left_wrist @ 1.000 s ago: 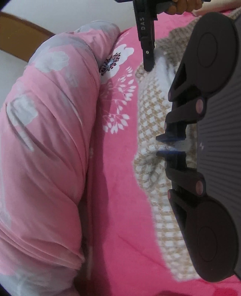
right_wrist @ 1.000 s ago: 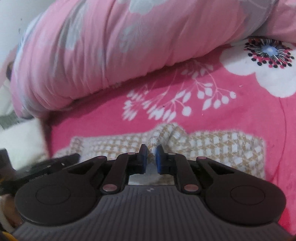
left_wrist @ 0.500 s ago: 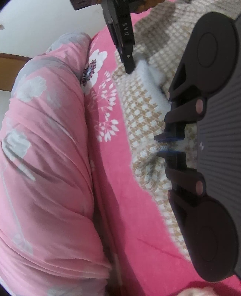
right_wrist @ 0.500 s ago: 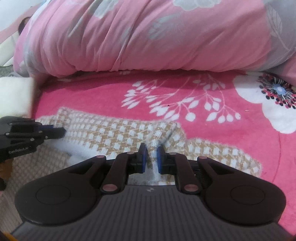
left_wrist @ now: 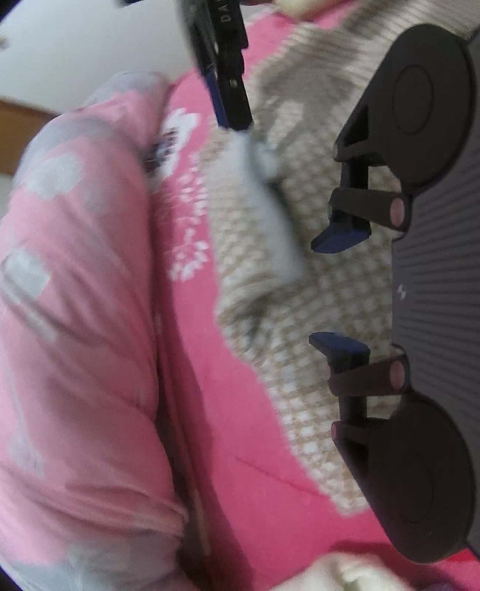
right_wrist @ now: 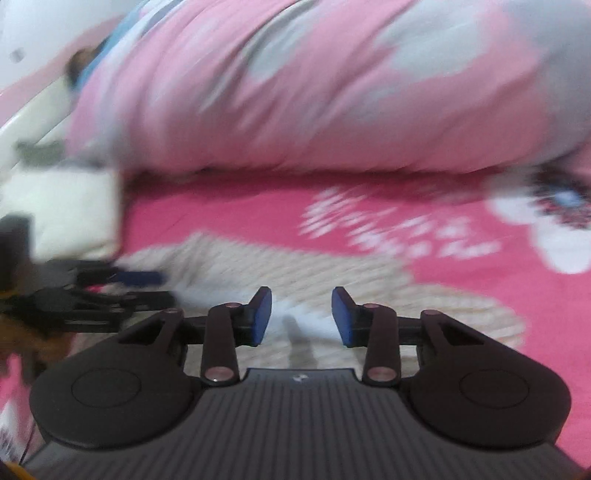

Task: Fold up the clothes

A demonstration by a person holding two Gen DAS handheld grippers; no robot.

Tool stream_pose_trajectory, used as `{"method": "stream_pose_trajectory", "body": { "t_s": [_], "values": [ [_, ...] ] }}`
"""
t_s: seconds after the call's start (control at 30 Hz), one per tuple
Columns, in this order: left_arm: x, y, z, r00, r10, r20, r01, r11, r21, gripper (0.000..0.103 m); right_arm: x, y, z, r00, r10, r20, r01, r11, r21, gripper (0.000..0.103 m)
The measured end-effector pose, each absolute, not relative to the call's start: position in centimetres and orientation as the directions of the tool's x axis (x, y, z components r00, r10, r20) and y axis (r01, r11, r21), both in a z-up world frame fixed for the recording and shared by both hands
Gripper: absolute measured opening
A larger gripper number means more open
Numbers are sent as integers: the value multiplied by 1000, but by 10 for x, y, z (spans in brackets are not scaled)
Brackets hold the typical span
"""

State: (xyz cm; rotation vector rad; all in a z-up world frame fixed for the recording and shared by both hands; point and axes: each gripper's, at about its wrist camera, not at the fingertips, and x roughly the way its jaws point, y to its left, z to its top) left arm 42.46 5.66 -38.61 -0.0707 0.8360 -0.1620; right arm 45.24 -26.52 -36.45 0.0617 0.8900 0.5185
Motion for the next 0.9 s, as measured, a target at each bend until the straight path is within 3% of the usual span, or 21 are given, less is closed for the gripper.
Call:
{"method": "stream_pose_trajectory", "body": {
  "t_s": [0.1,0.4,0.53,0.67,0.77,0.87,0.9],
  "values": [
    [424,52,-392,641,-172,-748,132,985,-114,53,462,-237,-387,405,445,-798,-462,854,242,15],
    [413,53,-395,644,-191,-741,146,981,-126,53,486,-206,-418,442,380,-813,-392,897,206,10],
    [413,54,-396,647,-201,-736,147,979,-138,53,472,-205,-402,476,361,-802,-385,905,179,12],
    [413,56,-396,653,-207,-729,146,978,-148,53,442,-207,-366,474,450,-757,-523,835,169,12],
    [414,59,-396,655,-215,-724,150,977,-154,53,432,-208,-341,544,445,-711,-574,816,72,12],
    [415,61,-394,653,-221,-724,160,975,-153,53,442,-211,-342,596,395,-699,-563,826,-14,20],
    [415,62,-394,653,-223,-724,163,975,-152,53,443,-208,-347,597,379,-707,-584,810,-59,29]
  ]
}}
